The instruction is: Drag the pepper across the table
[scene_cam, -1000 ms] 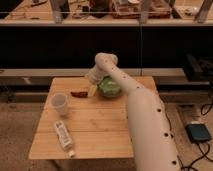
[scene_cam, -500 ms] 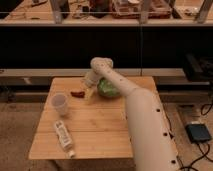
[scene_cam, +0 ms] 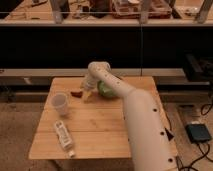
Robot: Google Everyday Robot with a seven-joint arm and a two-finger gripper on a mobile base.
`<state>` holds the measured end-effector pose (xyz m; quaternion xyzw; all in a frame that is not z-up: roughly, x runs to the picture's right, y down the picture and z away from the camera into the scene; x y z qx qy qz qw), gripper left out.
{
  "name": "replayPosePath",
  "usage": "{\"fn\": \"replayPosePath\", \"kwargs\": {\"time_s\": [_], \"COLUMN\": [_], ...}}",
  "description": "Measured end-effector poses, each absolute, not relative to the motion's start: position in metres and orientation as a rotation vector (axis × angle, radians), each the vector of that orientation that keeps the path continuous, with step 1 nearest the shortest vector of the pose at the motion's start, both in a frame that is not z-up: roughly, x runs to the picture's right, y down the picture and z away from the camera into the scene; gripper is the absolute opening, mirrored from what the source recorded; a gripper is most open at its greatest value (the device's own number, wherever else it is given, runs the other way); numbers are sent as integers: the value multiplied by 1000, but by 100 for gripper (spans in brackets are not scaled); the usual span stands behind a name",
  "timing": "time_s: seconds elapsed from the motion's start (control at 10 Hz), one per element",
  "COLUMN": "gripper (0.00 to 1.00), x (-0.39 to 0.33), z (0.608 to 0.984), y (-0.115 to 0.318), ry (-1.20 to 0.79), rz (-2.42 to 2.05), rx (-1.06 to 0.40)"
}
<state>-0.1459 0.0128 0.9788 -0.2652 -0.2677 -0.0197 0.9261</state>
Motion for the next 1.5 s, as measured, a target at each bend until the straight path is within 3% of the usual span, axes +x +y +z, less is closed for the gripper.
{"fn": "replayPosePath", "kwargs": {"time_s": [1.5], "gripper": [45], "x": [-141], "z": [985], "y": [15], "ry": [-508], "rz": [-47], "rx": [-530]}}
